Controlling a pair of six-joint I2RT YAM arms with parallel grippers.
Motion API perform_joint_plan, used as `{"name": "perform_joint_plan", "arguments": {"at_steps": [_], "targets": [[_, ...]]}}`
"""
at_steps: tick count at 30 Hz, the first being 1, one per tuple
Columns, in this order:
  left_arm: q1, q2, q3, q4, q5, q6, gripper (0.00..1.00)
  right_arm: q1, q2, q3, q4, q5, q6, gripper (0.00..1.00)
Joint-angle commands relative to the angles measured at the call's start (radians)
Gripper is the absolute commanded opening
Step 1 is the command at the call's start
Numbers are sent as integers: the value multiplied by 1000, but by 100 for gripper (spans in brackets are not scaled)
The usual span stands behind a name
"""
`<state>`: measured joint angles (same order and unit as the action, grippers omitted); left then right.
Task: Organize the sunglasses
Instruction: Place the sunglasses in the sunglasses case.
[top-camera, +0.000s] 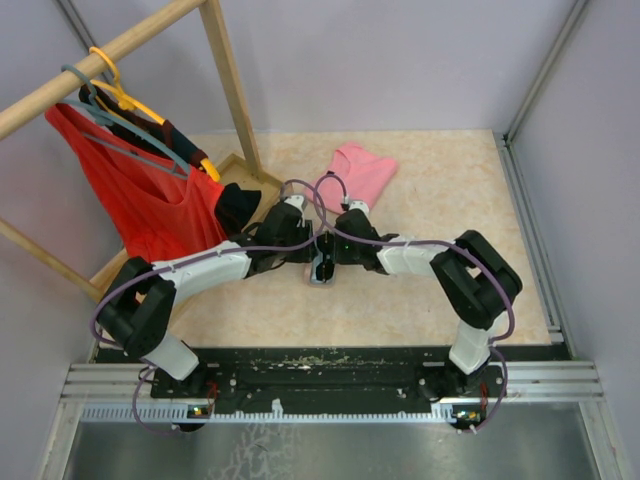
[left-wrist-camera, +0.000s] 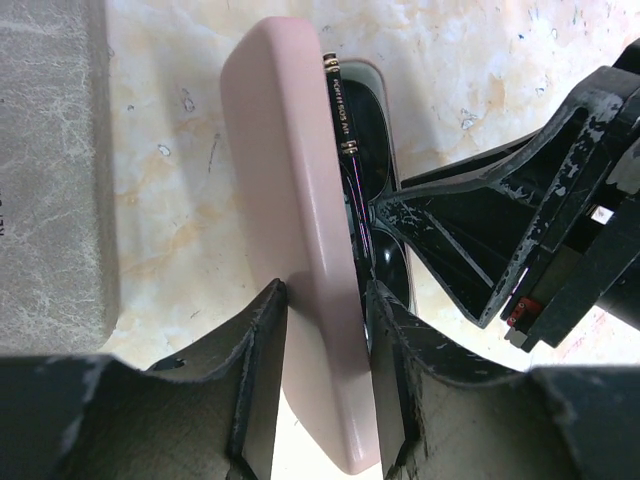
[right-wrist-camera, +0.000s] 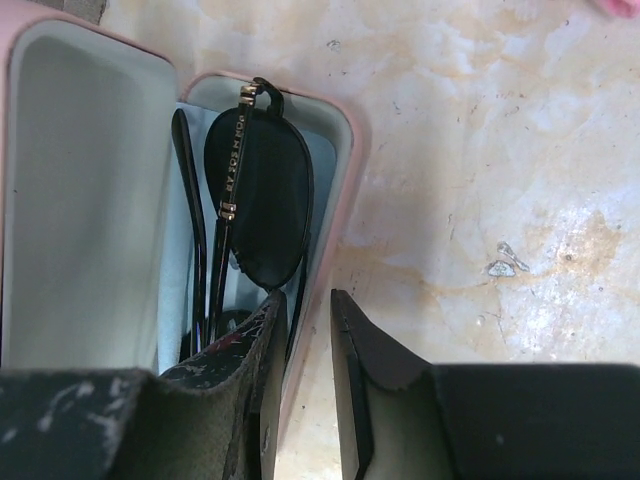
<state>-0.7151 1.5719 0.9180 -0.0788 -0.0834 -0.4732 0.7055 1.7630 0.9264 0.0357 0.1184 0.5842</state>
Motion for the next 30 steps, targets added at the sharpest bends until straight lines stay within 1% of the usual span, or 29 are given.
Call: {"name": "perform_joint_plan", "arguments": {"at_steps": [1, 10, 18, 21, 27, 30], "targets": [[1, 0, 2, 47, 34, 21, 42, 14, 29, 58, 7, -3, -19, 26], [2, -1, -1, 60, 78, 31, 39, 24, 59, 88, -17, -8, -22, 27], [2, -11, -5, 57, 63, 34, 38, 28, 63, 86, -44, 22, -15, 27], [2, -17, -2, 47, 50, 31, 38, 28, 26, 63, -28, 33, -10, 27], [2, -34, 4, 28, 21, 28, 42, 25, -97, 8, 31, 42, -7, 33], [2, -39, 4, 24, 17, 27, 46, 16, -167, -27, 72, 34, 7, 35]]}}
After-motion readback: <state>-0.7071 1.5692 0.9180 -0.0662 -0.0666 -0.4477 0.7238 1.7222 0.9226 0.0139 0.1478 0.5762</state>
